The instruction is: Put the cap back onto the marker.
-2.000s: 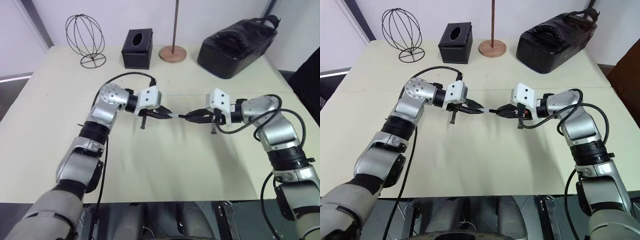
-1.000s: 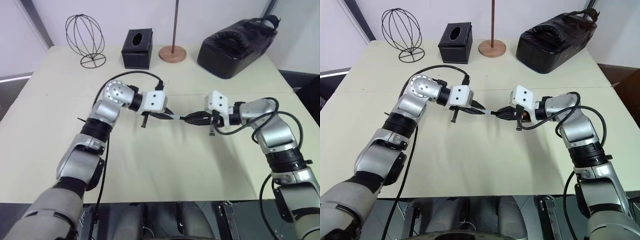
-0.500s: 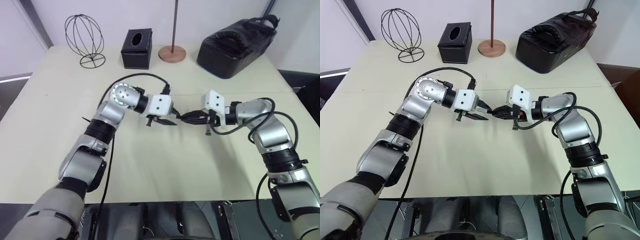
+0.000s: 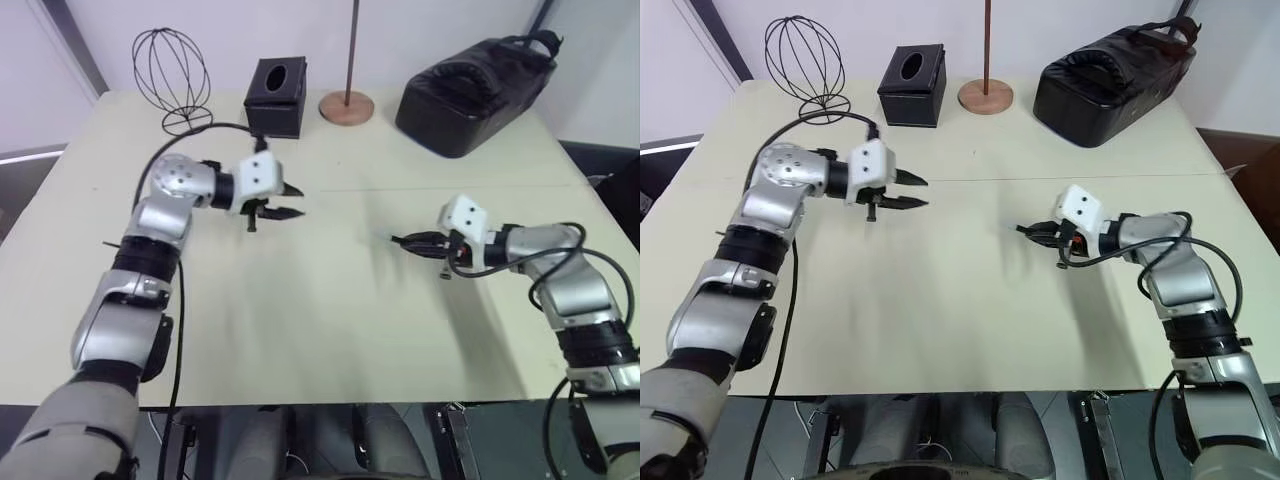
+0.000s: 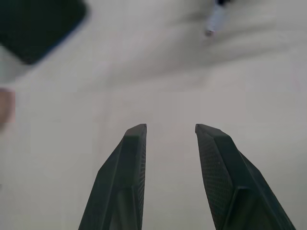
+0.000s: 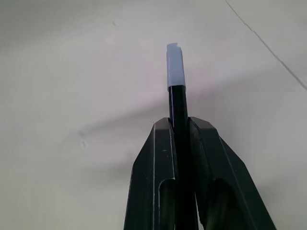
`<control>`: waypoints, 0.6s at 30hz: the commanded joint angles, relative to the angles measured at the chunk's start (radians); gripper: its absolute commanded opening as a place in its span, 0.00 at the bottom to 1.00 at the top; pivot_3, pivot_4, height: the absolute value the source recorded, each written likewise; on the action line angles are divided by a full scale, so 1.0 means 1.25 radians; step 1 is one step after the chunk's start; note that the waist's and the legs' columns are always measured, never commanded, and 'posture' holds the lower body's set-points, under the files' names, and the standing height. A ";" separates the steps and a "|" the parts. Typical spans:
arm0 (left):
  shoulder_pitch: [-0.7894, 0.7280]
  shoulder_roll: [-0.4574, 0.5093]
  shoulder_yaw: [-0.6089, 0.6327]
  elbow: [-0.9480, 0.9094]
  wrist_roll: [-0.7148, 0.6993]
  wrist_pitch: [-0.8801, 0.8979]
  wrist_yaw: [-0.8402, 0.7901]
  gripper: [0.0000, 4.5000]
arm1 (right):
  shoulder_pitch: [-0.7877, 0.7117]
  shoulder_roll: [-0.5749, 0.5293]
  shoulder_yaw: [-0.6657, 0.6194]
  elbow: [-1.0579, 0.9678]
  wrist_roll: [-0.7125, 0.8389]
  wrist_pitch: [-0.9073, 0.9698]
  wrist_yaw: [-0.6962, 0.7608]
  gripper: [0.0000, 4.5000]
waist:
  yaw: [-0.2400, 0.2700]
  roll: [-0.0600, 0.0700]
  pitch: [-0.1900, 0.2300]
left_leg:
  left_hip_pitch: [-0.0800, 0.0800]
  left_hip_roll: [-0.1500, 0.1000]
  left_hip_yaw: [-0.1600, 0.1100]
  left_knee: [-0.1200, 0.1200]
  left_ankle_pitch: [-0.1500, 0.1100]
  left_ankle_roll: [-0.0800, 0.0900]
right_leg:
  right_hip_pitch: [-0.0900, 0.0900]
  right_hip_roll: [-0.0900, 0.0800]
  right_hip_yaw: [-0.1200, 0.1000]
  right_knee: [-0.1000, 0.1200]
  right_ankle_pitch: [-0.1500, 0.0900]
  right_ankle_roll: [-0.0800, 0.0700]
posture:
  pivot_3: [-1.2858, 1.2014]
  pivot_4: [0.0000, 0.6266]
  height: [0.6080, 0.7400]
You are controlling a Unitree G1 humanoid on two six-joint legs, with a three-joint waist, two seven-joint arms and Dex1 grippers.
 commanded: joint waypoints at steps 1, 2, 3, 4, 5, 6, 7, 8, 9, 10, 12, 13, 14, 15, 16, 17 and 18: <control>0.064 0.009 0.073 -0.133 -0.076 0.110 0.064 0.37 | 0.025 -0.002 -0.083 -0.038 0.016 0.050 -0.090 0.00 | 0.000 0.000 0.000 | 0.000 0.000 0.000 0.000 0.000 0.000 | 0.000 0.000 0.000 0.000 0.000 0.000 | 0.52 0.24 1.00; 0.100 0.004 0.098 -0.187 -0.095 0.154 0.103 0.37 | 0.039 0.000 -0.104 -0.043 0.020 0.074 -0.119 0.00 | 0.000 0.000 0.000 | 0.000 0.000 0.000 0.000 0.000 0.000 | 0.000 0.000 0.000 0.000 0.000 0.000 | 0.52 0.24 1.00; 0.153 -0.006 0.126 -0.263 -0.121 0.227 0.150 0.37 | 0.056 0.005 -0.132 -0.048 0.022 0.104 -0.159 0.00 | -0.001 0.000 0.000 | 0.000 0.000 0.000 0.000 0.000 0.000 | -0.001 0.000 0.000 0.001 0.000 0.000 | 0.52 0.24 1.00; 0.203 -0.017 0.151 -0.336 -0.139 0.293 0.202 0.37 | 0.069 0.012 -0.157 -0.055 0.026 0.135 -0.196 0.00 | -0.001 0.000 0.000 | 0.000 0.000 0.000 0.000 0.000 0.000 | -0.001 0.000 0.001 0.001 0.000 0.000 | 0.52 0.24 1.00; 0.252 -0.035 0.175 -0.404 -0.152 0.358 0.263 0.37 | 0.084 0.017 -0.176 -0.061 0.026 0.154 -0.226 0.00 | -0.001 0.000 0.000 | 0.000 0.000 0.000 0.000 0.000 0.000 | -0.001 0.000 0.001 0.002 0.000 0.000 | 0.52 0.24 1.00; 0.291 -0.050 0.192 -0.460 -0.165 0.410 0.310 0.37 | 0.094 0.022 -0.186 -0.067 0.024 0.164 -0.247 0.00 | 0.000 0.000 0.000 | 0.000 0.000 0.000 0.000 0.000 0.000 | -0.001 0.000 0.001 0.001 0.000 0.000 | 0.52 0.24 1.00; 0.328 -0.067 0.205 -0.512 -0.168 0.446 0.357 0.37 | 0.106 0.027 -0.193 -0.075 0.025 0.174 -0.262 0.00 | 0.000 0.000 0.000 | 0.000 0.000 0.000 0.000 0.000 0.000 | -0.001 -0.001 0.001 0.001 0.000 0.000 | 0.52 0.24 1.00; 0.356 -0.081 0.214 -0.550 -0.165 0.472 0.403 0.37 | 0.114 0.031 -0.196 -0.084 0.027 0.182 -0.275 0.00 | 0.001 0.000 0.000 | -0.001 0.000 0.000 0.000 0.000 0.000 | -0.002 -0.001 0.001 0.001 0.000 0.000 | 0.52 0.24 1.00; 0.379 -0.097 0.224 -0.582 -0.172 0.509 0.442 0.37 | 0.121 0.037 -0.196 -0.091 0.030 0.190 -0.284 0.00 | 0.001 0.000 0.000 | -0.001 0.000 0.000 0.000 0.000 -0.001 | -0.002 -0.001 0.001 0.002 0.000 0.000 | 0.52 0.24 1.00; 0.399 -0.112 0.231 -0.608 -0.177 0.536 0.477 0.37 | 0.128 0.042 -0.197 -0.096 0.034 0.197 -0.291 0.00 | 0.002 0.000 0.000 | -0.001 0.000 0.000 0.000 0.001 -0.001 | -0.002 -0.001 0.001 0.002 0.000 0.000 | 0.52 0.24 1.00; 0.435 -0.139 0.239 -0.652 -0.191 0.579 0.530 0.37 | 0.138 0.054 -0.196 -0.102 0.038 0.205 -0.303 0.00 | 0.003 0.000 0.000 | 0.000 0.000 0.000 0.000 0.001 -0.002 | -0.001 -0.001 0.001 0.002 0.000 0.000 | 0.52 0.24 1.00; 0.456 -0.149 0.237 -0.672 -0.192 0.586 0.549 0.38 | 0.141 0.062 -0.195 -0.105 0.040 0.208 -0.311 0.21 | 0.003 0.000 0.000 | 0.000 0.000 0.000 0.000 0.001 -0.002 | -0.001 -0.001 0.001 0.002 0.000 0.000 | 0.52 0.24 1.00; 0.476 -0.158 0.234 -0.686 -0.188 0.591 0.569 0.38 | 0.142 0.070 -0.191 -0.105 0.041 0.210 -0.318 0.24 | 0.002 0.000 0.000 | 0.001 0.000 0.000 0.000 0.001 -0.002 | 0.000 -0.001 0.001 0.002 0.000 0.000 | 0.52 0.24 1.00; 0.492 -0.165 0.232 -0.695 -0.187 0.593 0.585 0.38 | 0.142 0.075 -0.187 -0.105 0.041 0.210 -0.323 0.36 | 0.002 0.000 0.000 | 0.001 0.000 0.000 0.000 0.001 -0.002 | 0.000 -0.001 0.001 0.002 0.000 0.000 | 0.52 0.24 1.00; 0.508 -0.167 0.226 -0.703 -0.186 0.591 0.594 0.38 | 0.141 0.079 -0.184 -0.102 0.039 0.208 -0.328 0.47 | 0.002 0.000 0.000 | 0.002 0.000 0.000 0.000 0.001 -0.002 | 0.001 -0.001 0.001 0.002 0.000 0.000 | 0.52 0.24 1.00; 0.521 -0.166 0.220 -0.707 -0.183 0.588 0.600 0.38 | 0.139 0.081 -0.183 -0.099 0.037 0.207 -0.334 0.57 | 0.002 0.000 0.000 | 0.002 0.000 0.000 0.000 0.001 -0.002 | 0.001 0.000 0.001 0.002 0.000 0.000 | 0.52 0.24 1.00; 0.531 -0.165 0.215 -0.711 -0.181 0.585 0.605 0.38 | 0.137 0.082 -0.183 -0.097 0.036 0.204 -0.338 0.70 | 0.002 0.000 0.000 | 0.003 0.000 0.000 0.000 0.001 -0.002 | 0.001 0.000 0.001 0.002 0.000 0.000 | 0.52 0.24 1.00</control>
